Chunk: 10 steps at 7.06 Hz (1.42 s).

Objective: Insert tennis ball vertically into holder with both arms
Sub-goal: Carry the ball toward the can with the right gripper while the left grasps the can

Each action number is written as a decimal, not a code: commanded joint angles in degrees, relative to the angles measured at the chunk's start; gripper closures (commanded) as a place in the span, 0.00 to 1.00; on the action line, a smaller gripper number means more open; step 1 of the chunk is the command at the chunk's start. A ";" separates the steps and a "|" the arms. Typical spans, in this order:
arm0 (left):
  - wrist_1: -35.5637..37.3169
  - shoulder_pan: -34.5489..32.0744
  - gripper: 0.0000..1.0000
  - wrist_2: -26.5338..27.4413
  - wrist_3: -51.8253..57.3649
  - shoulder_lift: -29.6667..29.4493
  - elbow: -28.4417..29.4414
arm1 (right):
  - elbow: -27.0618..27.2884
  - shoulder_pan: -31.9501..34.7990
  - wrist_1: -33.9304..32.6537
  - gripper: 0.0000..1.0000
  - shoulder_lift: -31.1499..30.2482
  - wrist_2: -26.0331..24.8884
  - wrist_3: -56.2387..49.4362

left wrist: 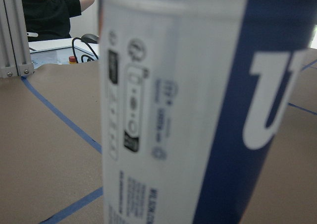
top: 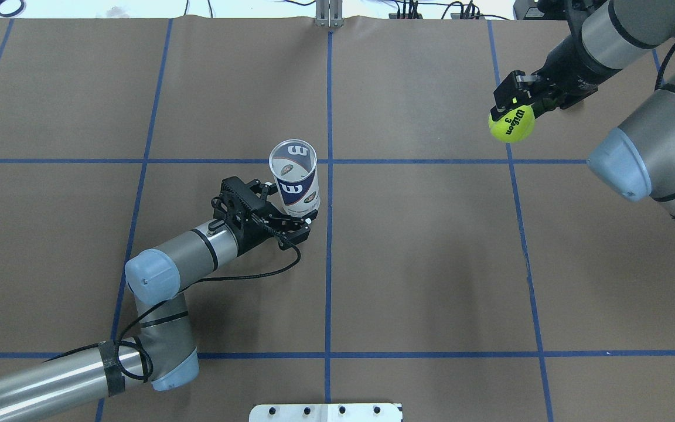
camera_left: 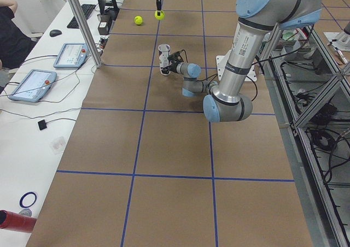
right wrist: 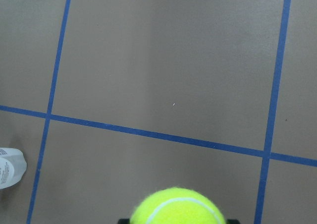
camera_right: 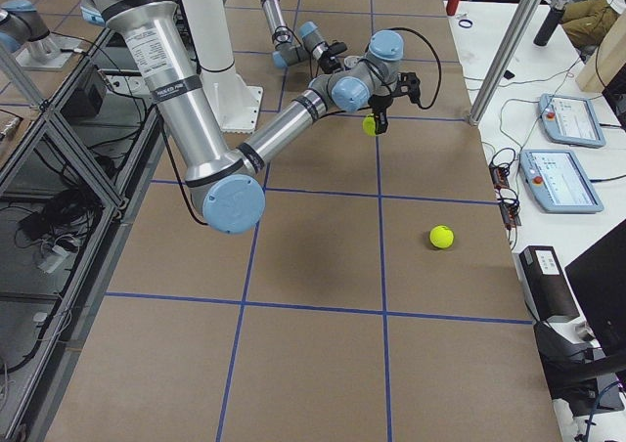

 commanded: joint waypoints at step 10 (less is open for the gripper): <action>0.24 0.00 0.01 2.18 0.03 -3.47 3.51 | 1.26 -3.67 7.54 1.00 5.04 0.32 15.79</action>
